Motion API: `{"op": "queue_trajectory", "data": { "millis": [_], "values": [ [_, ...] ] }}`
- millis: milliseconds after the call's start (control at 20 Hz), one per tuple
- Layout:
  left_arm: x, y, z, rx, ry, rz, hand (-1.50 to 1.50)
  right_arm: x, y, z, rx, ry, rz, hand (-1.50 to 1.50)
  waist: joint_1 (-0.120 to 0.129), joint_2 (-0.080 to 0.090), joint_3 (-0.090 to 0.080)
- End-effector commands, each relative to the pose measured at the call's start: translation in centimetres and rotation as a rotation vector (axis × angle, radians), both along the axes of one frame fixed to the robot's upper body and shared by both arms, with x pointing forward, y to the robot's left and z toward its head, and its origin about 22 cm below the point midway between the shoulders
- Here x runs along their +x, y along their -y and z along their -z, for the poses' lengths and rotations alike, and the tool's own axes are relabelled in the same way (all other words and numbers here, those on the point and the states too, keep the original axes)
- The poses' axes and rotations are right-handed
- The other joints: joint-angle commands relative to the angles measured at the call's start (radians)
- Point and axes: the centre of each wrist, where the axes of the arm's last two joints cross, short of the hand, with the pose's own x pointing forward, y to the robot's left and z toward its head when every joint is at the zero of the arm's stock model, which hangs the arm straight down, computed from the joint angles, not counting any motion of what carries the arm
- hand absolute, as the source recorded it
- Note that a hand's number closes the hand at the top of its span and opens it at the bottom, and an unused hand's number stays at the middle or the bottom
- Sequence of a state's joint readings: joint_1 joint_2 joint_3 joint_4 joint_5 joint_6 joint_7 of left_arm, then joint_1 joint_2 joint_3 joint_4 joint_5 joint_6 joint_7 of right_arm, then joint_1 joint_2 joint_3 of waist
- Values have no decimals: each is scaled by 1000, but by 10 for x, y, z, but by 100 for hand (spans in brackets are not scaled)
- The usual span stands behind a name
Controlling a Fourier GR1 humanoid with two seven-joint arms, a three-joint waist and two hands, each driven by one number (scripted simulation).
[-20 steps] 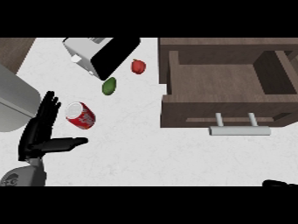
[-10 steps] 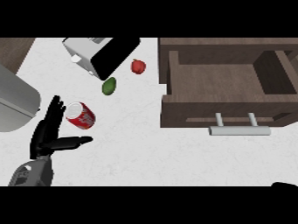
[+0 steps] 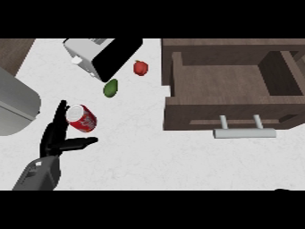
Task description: Pick up the can, place it into the drawer and close the drawer
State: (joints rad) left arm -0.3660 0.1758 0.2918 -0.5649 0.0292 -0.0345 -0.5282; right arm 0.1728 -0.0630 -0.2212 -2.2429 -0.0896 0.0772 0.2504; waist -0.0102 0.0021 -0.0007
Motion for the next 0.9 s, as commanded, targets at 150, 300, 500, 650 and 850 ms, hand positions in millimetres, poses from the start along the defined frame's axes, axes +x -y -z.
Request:
{"op": "queue_trajectory", "data": {
  "millis": [150, 300, 500, 650, 850],
  "values": [
    [16, -2, 2, 1, 10, -7, -150, -1, 15, -17, 7, -5, -8, -150, -6, 1, -1],
    [13, -22, 0, -2, 14, 6, -150, 16, 12, 7, 3, 8, -4, -150, -7, 4, -1],
    [20, -13, -2, 9, 34, 44, -150, 14, 22, -9, 9, -4, 1, -150, -7, 3, -1],
    [32, -8, -10, -48, 19, 139, -150, 11, 17, -12, -43, 2, -3, -150, -9, 3, -1],
    [34, 17, -2, -78, 28, 181, 150, 11, 13, -18, -1, 16, -14, -150, -13, 5, -1]
  ]
}}
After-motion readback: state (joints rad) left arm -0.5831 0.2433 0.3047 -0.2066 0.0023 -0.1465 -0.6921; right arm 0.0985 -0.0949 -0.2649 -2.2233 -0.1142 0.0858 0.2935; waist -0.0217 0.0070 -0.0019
